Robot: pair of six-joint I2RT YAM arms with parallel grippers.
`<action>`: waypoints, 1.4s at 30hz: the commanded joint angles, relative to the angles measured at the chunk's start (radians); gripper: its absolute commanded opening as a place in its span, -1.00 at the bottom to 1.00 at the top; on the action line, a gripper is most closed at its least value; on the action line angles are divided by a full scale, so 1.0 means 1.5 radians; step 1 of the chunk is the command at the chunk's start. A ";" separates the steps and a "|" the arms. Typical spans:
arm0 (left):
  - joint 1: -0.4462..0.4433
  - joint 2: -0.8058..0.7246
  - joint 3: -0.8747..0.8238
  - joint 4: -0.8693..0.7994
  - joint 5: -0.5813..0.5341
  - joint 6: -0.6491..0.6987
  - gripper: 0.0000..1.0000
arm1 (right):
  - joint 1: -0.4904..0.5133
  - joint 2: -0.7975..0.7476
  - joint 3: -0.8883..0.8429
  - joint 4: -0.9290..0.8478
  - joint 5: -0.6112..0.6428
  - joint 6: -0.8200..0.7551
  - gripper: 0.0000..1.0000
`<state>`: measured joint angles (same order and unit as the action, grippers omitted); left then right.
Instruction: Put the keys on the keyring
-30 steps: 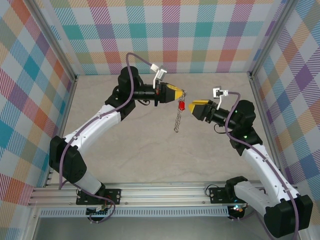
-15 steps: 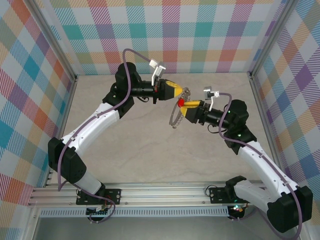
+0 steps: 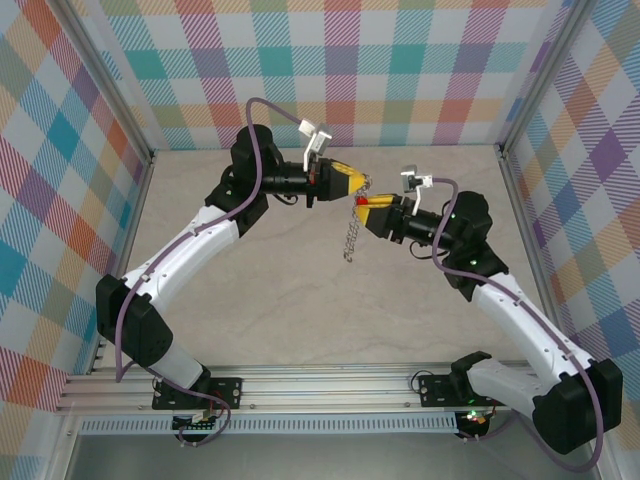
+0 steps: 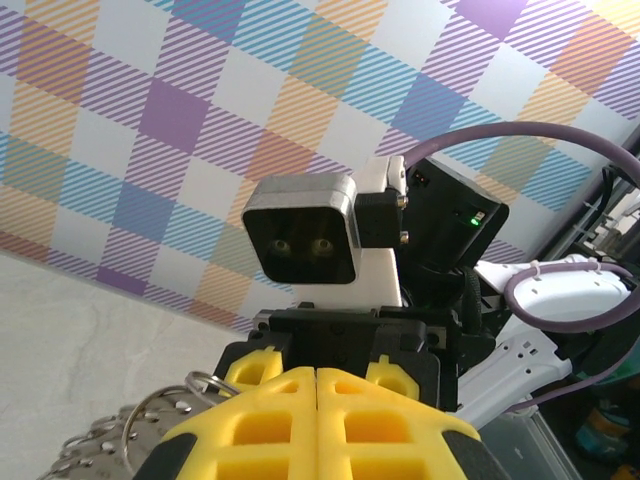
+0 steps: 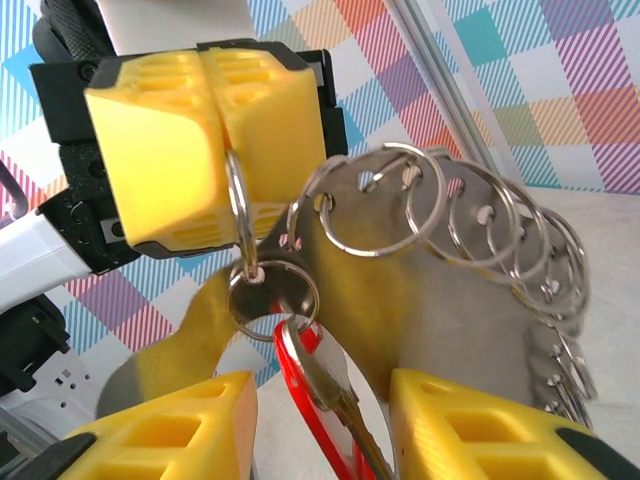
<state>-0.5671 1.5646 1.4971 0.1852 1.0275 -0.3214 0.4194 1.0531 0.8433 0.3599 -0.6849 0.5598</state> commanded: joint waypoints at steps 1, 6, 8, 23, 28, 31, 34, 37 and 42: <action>0.006 -0.034 0.009 0.031 -0.007 -0.003 -1.00 | 0.010 0.013 0.019 0.033 0.002 -0.010 -0.21; 0.006 -0.043 -0.001 0.033 -0.015 -0.003 -1.00 | 0.018 0.022 0.020 0.039 -0.002 -0.009 -0.42; 0.005 -0.045 -0.003 0.034 -0.020 -0.003 -1.00 | 0.019 0.020 0.016 0.042 -0.001 -0.009 -0.60; 0.011 -0.078 -0.040 0.027 -0.086 0.018 -1.00 | 0.018 -0.043 0.047 -0.151 0.046 -0.089 -1.00; 0.010 -0.083 -0.043 0.013 -0.090 0.032 -1.00 | 0.018 -0.027 0.090 -0.221 0.038 -0.112 -1.00; 0.010 -0.088 -0.044 0.002 -0.098 0.044 -1.00 | 0.018 -0.007 0.120 -0.260 0.024 -0.124 -1.00; 0.008 -0.089 -0.044 -0.016 -0.110 0.058 -1.00 | 0.018 0.009 0.148 -0.306 0.018 -0.141 -1.00; 0.007 -0.088 -0.046 -0.027 -0.114 0.070 -1.00 | 0.018 0.018 0.169 -0.350 0.023 -0.161 -1.00; 0.007 -0.085 -0.046 -0.048 -0.114 0.091 -1.00 | 0.018 0.027 0.204 -0.421 0.047 -0.197 -1.00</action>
<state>-0.5606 1.4685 1.4307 0.1184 0.8642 -0.2264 0.4503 1.0882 1.1004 -0.1829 -0.6270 0.3271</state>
